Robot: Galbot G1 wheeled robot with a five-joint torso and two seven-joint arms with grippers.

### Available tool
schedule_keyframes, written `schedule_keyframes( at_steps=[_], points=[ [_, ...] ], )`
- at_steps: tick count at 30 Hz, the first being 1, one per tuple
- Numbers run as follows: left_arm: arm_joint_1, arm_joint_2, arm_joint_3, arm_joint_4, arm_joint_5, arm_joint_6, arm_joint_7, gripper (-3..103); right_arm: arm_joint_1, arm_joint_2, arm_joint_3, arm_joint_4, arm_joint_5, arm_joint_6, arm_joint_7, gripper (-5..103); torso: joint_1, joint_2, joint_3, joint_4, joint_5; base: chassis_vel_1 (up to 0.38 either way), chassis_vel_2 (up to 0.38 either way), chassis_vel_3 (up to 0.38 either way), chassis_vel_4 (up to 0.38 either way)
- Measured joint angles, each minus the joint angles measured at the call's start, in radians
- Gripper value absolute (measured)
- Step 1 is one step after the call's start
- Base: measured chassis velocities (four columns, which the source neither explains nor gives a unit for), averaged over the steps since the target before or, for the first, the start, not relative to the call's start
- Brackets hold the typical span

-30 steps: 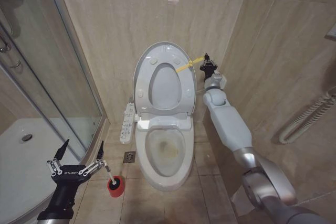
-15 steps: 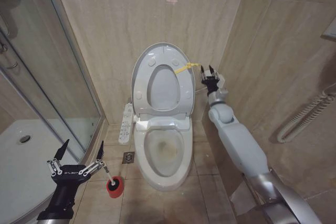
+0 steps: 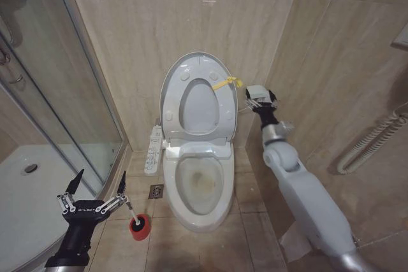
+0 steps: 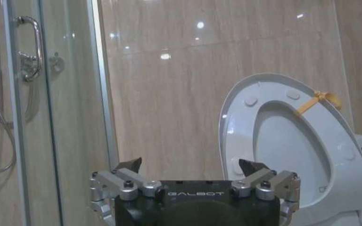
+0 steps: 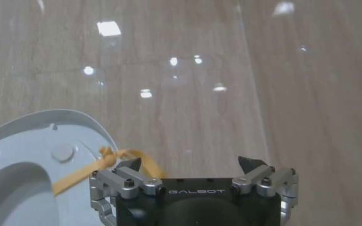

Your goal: Open the toilet lid, clean the toilet bowl with a toilet brush, close the toilet lid, and flush.

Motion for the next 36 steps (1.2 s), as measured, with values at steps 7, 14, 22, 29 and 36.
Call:
schedule_keyframes(
  at_steps=[7, 14, 22, 29, 36],
  points=[
    [0.0, 0.0, 0.0, 0.0, 0.0, 0.0, 0.0, 100, -0.314, -0.014, 0.102, 0.348, 0.037, -0.184, 0.145, 100, 0.0, 0.0, 0.0, 0.0001, -0.0002, 0.0, 0.0, 0.0, 0.0],
    [0.0, 0.0, 0.0, 0.0, 0.0, 0.0, 0.0, 100, -0.547, 0.005, 0.158, 0.526, -0.029, -0.206, 0.139, 100, 0.0, 0.0, 0.0, 0.0002, -0.0002, 0.0, 0.0, 0.0, 0.0],
    [0.0, 0.0, 0.0, 0.0, 0.0, 0.0, 0.0, 100, -0.763, 0.061, 0.187, 0.593, -0.183, -0.092, 0.019, 100, 0.0, 0.0, 0.0, 0.0003, -0.0003, 0.0, 0.0, 0.0, 0.0],
    [0.0, 0.0, 0.0, 0.0, 0.0, 0.0, 0.0, 100, -0.881, 0.124, 0.245, 0.584, -0.284, -0.005, -0.079, 100, 0.0, 0.0, 0.0, 0.0004, -0.0002, 0.0, 0.0, 0.0, 0.0],
    [0.0, 0.0, 0.0, 0.0, 0.0, 0.0, 0.0, 100, -0.948, 0.164, 0.293, 0.617, -0.289, 0.006, -0.103, 100, 0.0, 0.0, 0.0, 0.0002, -0.0002, 0.0, 0.0, 0.0, 0.0]
  ],
)
